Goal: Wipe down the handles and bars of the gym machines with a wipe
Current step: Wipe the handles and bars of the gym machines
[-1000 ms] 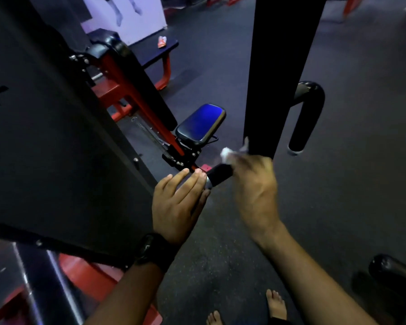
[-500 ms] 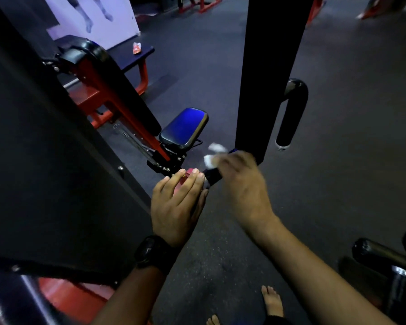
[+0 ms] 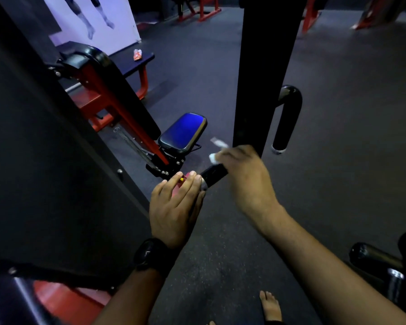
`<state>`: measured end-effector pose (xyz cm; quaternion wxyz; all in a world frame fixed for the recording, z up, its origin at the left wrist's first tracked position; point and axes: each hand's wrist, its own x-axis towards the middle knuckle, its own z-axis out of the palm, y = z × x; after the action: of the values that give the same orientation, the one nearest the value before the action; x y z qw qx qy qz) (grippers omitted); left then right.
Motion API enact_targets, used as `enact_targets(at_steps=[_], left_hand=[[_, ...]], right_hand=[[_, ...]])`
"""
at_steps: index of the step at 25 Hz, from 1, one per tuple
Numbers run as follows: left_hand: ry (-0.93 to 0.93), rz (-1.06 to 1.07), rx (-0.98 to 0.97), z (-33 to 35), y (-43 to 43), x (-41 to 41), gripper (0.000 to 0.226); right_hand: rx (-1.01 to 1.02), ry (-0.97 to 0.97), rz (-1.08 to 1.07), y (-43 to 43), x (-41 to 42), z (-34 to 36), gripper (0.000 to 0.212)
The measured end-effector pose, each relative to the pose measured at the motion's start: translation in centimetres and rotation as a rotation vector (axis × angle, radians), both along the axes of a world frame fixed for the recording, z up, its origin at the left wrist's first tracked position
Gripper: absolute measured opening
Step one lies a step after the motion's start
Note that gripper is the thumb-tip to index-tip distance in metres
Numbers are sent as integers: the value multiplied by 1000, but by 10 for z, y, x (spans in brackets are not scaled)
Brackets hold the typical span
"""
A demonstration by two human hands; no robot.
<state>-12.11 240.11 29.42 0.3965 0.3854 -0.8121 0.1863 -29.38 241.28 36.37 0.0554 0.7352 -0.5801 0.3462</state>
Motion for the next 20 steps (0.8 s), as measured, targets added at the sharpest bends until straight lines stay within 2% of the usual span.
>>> enact_targets(at_steps=[2, 3, 5, 7, 9, 12, 15, 18, 20], left_hand=[[-24, 4, -3, -2, 1, 1, 29], [-25, 4, -4, -2, 0, 0, 29], [-8, 8, 4, -3, -1, -4, 29], [5, -2, 13, -4, 0, -4, 28], [12, -7, -3, -3, 1, -3, 27], [2, -10, -10, -2, -2, -3, 27], [11, 0, 2, -4, -2, -4, 27], [12, 3, -10, -4, -3, -3, 27], [10, 6, -9, -4, -5, -4, 27]], right_hand=[[-191, -285, -107, 19, -5, -21, 26], [-209, -476, -184, 28, -3, -32, 27], [-107, -990, -346, 30, 15, -40, 24], [28, -1461, -412, 20, 34, -40, 18], [65, -1694, -397, 11, 47, -41, 15], [78, -1766, -351, 7, 49, -38, 12], [33, -1678, -413, 6, 44, -39, 8], [91, -1614, -333, 8, 50, -41, 13], [-23, -1702, -376, 3, 40, -41, 18]])
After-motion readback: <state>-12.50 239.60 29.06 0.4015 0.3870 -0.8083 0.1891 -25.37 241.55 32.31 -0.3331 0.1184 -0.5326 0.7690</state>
